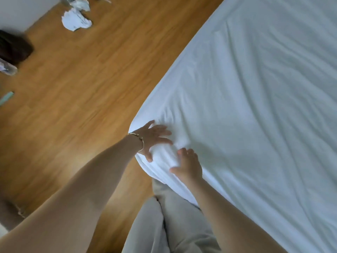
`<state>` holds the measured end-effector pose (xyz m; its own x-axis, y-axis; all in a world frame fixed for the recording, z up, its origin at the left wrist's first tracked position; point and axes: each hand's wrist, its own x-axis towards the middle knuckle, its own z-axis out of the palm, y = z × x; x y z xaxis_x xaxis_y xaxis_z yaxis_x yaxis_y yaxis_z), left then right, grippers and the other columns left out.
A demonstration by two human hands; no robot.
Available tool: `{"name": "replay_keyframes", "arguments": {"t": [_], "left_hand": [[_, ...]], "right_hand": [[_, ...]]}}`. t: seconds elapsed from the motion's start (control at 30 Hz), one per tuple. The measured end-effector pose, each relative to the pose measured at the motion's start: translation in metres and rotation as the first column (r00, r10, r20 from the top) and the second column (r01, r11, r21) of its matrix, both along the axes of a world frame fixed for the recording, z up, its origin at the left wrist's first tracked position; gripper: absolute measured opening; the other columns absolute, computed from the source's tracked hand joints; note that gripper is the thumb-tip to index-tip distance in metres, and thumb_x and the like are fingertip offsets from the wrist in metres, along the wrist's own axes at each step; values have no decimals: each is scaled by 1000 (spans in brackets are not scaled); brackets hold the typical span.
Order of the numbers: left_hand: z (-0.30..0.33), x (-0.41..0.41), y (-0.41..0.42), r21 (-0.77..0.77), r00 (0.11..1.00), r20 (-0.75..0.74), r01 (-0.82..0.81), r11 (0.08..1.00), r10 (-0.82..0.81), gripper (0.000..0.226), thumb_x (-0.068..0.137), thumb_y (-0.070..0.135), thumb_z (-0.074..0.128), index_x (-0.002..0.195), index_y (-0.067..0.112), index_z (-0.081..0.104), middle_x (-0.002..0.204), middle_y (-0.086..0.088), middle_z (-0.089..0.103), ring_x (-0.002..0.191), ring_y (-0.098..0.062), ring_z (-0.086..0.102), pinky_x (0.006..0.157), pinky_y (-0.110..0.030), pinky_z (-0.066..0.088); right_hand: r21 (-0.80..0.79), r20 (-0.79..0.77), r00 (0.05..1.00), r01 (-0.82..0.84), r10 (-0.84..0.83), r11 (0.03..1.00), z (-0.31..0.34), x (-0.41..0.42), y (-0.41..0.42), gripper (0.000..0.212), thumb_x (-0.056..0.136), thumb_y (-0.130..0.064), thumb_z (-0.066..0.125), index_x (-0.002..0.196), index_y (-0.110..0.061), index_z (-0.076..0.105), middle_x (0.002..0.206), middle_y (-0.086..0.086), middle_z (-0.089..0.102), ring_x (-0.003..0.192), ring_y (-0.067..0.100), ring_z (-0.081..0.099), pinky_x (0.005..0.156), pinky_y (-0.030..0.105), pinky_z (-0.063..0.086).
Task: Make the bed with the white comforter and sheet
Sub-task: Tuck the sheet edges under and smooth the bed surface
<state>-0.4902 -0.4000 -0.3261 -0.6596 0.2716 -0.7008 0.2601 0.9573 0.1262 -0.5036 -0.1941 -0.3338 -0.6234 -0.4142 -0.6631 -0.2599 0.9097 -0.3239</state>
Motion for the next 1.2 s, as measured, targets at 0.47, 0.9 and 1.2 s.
{"name": "replay_keyframes", "arguments": {"t": [0.47, 0.9, 1.2], "left_hand": [[-5, -15, -15, 241, 991, -128, 72, 968, -42, 33, 89, 50, 57, 118, 37, 59, 125, 10, 50, 129, -20, 32, 116, -43, 0], [2, 2, -12, 63, 863, 55, 498, 865, -501, 19, 92, 12, 56, 108, 13, 67, 113, -6, 65, 110, -29, 52, 87, -30, 42], [-12, -39, -11, 300, 934, -235, 333, 894, -269, 40, 79, 57, 63, 111, 33, 59, 118, 10, 56, 115, -17, 49, 98, -32, 30]], "right_hand": [[175, -39, 834, 549, -551, 818, 1, 35, -18, 12, 86, -22, 64, 98, -25, 64, 101, -5, 62, 97, 19, 58, 72, 26, 40], [161, 40, 696, 704, -717, 692, 2, 111, -45, 15, 87, -16, 62, 80, -30, 64, 87, -8, 70, 88, 17, 64, 74, 26, 47], [-60, -75, 644, 759, -761, 648, 13, 56, -57, 42, 89, -48, 62, 124, -27, 55, 129, -8, 46, 124, 14, 39, 87, 31, 43]]}}
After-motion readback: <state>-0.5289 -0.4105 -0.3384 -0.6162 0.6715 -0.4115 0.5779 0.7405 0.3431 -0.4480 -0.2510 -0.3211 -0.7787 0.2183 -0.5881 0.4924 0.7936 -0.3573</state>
